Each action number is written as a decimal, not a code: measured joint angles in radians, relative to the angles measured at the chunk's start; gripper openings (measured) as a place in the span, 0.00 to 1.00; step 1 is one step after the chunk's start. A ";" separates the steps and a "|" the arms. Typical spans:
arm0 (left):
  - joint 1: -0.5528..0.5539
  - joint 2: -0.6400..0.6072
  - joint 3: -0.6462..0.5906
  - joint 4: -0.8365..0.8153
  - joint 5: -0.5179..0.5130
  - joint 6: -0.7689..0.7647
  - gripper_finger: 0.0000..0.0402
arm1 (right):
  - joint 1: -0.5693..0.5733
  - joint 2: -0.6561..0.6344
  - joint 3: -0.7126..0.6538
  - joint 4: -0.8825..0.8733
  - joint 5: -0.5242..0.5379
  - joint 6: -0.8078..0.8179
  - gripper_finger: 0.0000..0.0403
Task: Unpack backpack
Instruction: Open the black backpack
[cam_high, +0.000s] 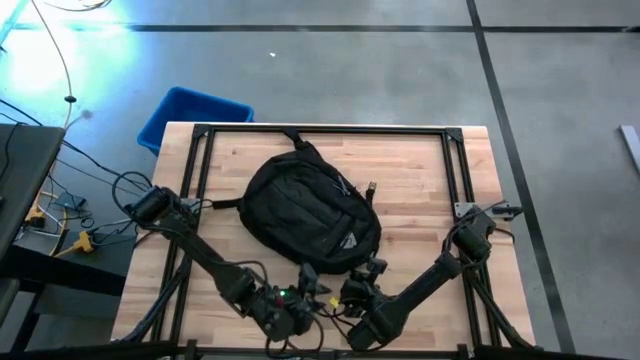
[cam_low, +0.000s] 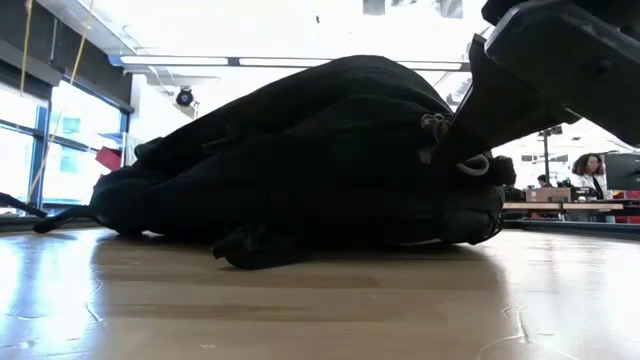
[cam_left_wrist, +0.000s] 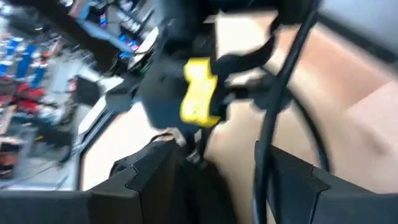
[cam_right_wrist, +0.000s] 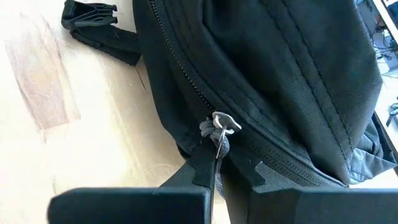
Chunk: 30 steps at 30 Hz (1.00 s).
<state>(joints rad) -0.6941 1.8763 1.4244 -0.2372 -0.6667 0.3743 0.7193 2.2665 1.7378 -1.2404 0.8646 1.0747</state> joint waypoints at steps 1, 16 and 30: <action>-0.002 0.000 0.006 -0.007 0.019 -0.002 0.50 | 0.000 0.000 0.000 0.000 -0.001 -0.001 0.00; 0.051 -0.136 0.011 -0.319 0.000 -0.167 0.50 | -0.002 0.000 -0.002 0.000 -0.004 -0.009 0.00; 0.308 0.043 0.011 -0.282 0.261 -0.224 0.50 | 0.001 0.000 -0.002 0.003 -0.003 -0.002 0.00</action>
<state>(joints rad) -0.3860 1.9189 1.4349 -0.5190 -0.4054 0.1500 0.7200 2.2665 1.7359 -1.2377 0.8615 1.0728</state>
